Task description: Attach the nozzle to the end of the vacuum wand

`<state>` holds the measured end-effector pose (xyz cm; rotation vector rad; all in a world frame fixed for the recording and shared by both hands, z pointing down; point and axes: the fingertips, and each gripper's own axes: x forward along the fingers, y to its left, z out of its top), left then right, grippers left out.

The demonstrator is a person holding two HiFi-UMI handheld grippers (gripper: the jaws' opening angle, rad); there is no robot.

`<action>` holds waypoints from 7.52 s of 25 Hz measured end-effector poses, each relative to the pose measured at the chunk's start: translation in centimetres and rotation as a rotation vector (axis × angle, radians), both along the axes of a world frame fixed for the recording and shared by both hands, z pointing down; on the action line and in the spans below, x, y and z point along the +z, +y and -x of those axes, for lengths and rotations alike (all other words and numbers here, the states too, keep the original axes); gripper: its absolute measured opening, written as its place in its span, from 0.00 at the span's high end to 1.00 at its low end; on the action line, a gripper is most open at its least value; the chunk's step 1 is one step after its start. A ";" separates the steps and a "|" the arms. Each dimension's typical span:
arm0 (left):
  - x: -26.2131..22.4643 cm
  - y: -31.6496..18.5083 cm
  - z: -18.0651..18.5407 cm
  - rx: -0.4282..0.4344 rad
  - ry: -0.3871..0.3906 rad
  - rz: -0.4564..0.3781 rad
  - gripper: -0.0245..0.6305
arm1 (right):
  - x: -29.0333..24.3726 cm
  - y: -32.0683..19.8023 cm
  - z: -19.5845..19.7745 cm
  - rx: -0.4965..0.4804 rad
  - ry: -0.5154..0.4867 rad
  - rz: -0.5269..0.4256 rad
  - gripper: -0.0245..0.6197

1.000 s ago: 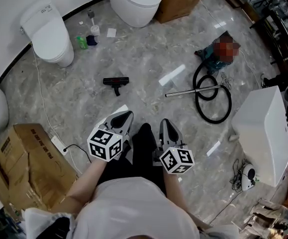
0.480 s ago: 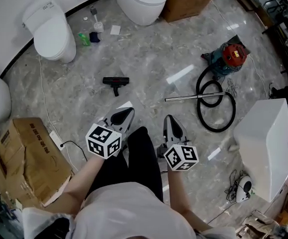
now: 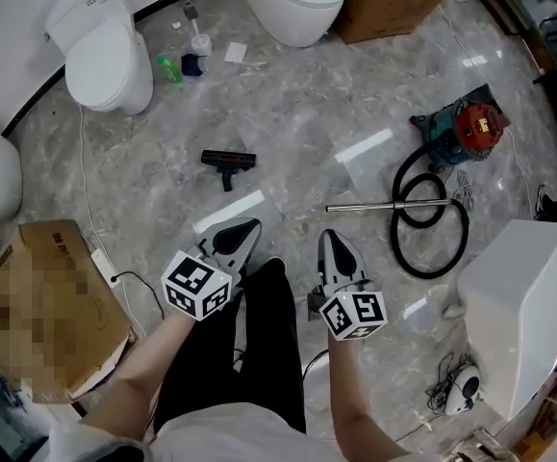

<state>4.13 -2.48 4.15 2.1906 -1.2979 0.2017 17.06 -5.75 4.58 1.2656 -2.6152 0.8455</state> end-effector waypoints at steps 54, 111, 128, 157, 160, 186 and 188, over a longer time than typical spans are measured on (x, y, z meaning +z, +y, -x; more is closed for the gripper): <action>64.1 -9.7 7.2 0.077 0.075 -0.031 0.95 | 59.3 -7.6 8.7 -0.299 -0.166 -0.062 0.93; 63.0 -6.4 15.8 0.045 -0.020 -0.039 0.95 | 68.7 -6.9 13.2 -1.116 0.964 -0.447 0.72; 73.7 -7.1 25.1 -0.063 0.125 0.411 0.59 | 73.8 -0.6 17.2 -1.140 0.933 -0.292 0.72; 73.6 -16.5 30.3 0.988 -0.970 0.395 0.29 | 71.0 -0.8 15.2 -1.124 0.891 -0.308 0.72; 73.3 -15.2 30.4 1.047 -0.890 0.477 0.29 | 70.8 -1.1 14.8 -1.113 0.891 -0.308 0.72; 78.7 -12.5 30.5 0.851 -0.995 0.635 0.37 | 70.7 -1.3 14.5 -1.086 0.895 -0.326 0.72; 78.5 -11.1 29.9 0.729 -0.882 0.670 0.37 | 70.5 -1.3 14.5 -1.085 0.893 -0.331 0.72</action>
